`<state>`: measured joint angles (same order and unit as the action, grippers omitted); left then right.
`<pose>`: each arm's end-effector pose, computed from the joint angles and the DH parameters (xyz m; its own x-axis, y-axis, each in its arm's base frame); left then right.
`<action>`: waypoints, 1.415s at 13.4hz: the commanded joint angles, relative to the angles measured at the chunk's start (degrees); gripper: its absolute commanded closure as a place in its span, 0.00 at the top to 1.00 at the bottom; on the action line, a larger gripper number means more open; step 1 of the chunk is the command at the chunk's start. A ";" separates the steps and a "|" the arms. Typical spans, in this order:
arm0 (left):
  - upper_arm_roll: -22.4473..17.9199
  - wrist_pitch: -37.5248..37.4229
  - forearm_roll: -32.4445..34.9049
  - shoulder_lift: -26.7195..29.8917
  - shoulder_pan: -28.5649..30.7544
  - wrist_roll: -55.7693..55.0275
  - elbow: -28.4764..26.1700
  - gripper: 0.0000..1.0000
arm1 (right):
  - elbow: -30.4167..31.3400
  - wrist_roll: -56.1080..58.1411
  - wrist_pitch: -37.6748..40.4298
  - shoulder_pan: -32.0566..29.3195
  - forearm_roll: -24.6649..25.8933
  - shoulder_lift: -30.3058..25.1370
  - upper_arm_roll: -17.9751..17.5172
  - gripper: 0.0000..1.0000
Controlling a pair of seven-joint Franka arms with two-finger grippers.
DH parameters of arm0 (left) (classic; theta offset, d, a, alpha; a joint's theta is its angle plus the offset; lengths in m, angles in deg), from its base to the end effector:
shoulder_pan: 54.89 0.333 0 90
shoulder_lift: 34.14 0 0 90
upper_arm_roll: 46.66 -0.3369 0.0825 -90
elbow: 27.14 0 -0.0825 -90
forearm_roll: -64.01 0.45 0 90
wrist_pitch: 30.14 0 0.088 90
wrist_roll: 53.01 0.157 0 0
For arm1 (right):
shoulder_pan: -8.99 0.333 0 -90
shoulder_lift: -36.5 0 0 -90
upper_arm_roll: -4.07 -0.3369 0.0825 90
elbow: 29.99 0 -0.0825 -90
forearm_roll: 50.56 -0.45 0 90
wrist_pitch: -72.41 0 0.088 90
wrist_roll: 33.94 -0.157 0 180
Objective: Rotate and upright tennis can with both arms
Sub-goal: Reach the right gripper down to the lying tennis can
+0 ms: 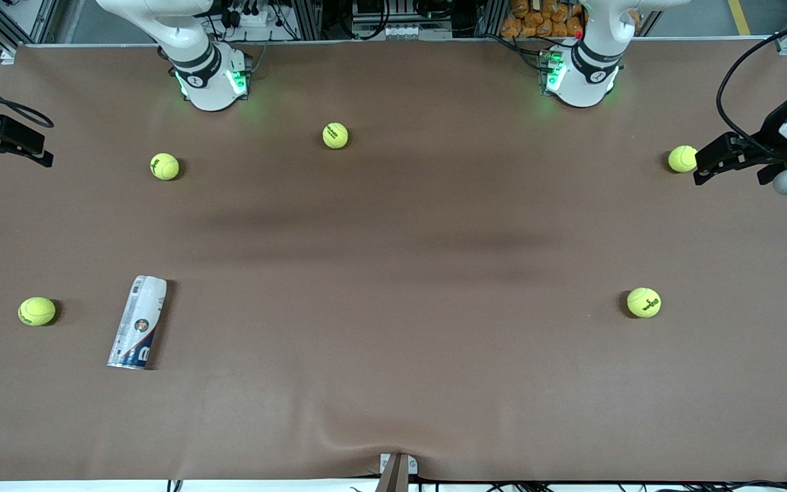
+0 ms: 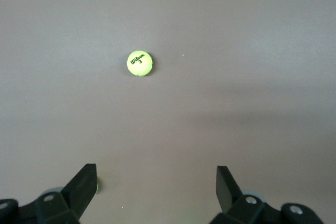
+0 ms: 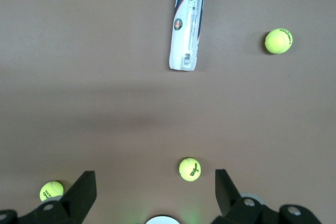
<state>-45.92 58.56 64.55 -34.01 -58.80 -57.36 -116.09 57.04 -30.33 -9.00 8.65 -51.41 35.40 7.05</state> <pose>0.6157 -0.0486 0.6047 1.0000 -0.0050 -0.0014 -0.0050 -0.9999 -0.0096 0.5935 -0.0322 0.6222 0.9970 0.0075 -0.0777 0.0059 -0.9998 -0.0207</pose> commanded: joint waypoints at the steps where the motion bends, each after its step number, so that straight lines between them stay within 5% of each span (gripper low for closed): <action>1: 0.23 -0.20 0.34 -0.66 0.31 0.92 1.05 1.00 | 1.92 0.26 -0.33 0.17 1.20 -1.79 -0.34 1.00; 8: 0.49 -1.34 0.34 -0.75 0.14 -0.92 1.14 1.00 | 2.09 0.35 -1.20 -0.35 1.20 -0.31 -0.17 1.00; 14: 0.76 -2.92 1.48 -0.75 -0.39 -0.57 2.46 1.00 | 1.83 0.44 -9.89 -1.85 1.46 14.00 0.01 1.00; 19: 0.76 -2.92 0.95 -0.93 -0.39 -0.40 2.37 1.00 | 1.48 -0.09 -25.61 -1.50 1.46 28.67 0.01 1.00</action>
<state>-45.46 56.88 64.59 -34.43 -59.24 -57.75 -115.03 60.12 -30.30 -30.88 7.06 -51.09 58.81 7.67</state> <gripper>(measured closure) 0.000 0.000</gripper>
